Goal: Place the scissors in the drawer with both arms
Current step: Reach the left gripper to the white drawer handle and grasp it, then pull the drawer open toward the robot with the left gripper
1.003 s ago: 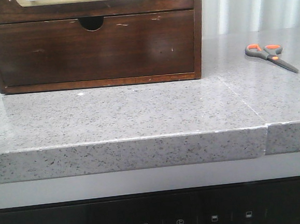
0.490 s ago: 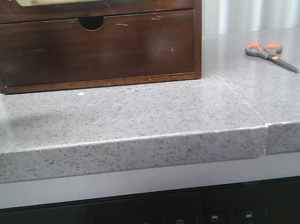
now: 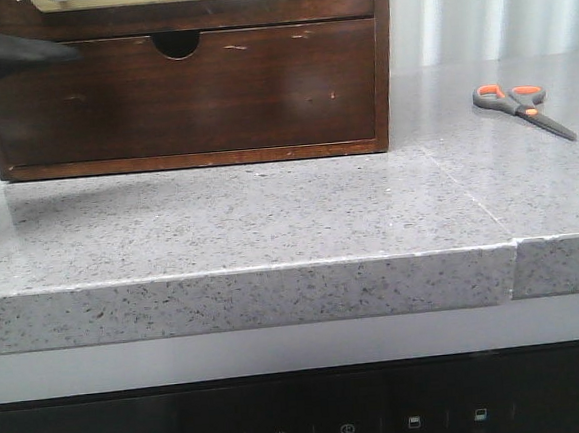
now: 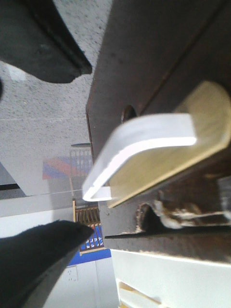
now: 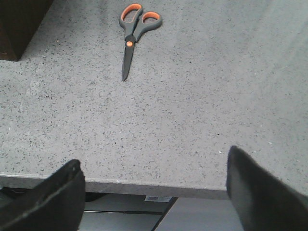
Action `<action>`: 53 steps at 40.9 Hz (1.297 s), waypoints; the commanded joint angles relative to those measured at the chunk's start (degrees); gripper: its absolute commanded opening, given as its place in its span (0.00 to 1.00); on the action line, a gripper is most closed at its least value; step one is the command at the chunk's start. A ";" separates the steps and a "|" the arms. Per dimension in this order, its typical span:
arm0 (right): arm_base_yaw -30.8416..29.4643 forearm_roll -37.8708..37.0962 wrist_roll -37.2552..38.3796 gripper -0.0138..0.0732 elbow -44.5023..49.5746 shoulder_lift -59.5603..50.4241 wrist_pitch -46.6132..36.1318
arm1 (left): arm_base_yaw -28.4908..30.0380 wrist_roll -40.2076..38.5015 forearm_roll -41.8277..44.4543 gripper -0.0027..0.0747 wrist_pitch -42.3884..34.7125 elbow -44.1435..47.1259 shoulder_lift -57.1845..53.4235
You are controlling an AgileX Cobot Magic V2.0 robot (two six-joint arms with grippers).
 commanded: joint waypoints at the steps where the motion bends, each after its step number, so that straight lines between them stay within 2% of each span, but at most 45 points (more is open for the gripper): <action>1: -0.23 -1.18 -0.29 0.87 -1.74 0.79 -3.65 | -0.45 0.16 -5.02 0.72 3.87 -4.28 0.98; 7: -0.23 -1.18 -0.29 0.87 -1.74 0.79 -3.65 | -0.45 0.16 -5.02 0.60 3.90 -6.77 3.68; 19: -0.23 -1.18 -0.29 0.87 -1.74 0.79 -3.65 | -0.45 0.40 -5.02 0.27 4.03 -6.92 4.21; 23: -0.23 -1.18 -0.29 0.87 -1.74 0.79 -3.65 | -0.45 1.80 -5.02 0.21 5.83 -6.92 4.21; 35: -0.23 -1.18 -0.29 0.87 -1.74 0.79 -3.65 | -0.32 5.09 -5.02 0.20 8.54 -1.67 -0.45; 45: -0.23 -1.18 -0.29 0.87 -1.74 0.79 -3.65 | -0.32 9.06 -5.02 0.20 12.73 9.58 -9.42; 53: -0.23 -1.18 -0.29 0.87 -1.74 0.79 -3.65 | -0.32 9.39 -5.02 0.20 15.10 18.23 -17.28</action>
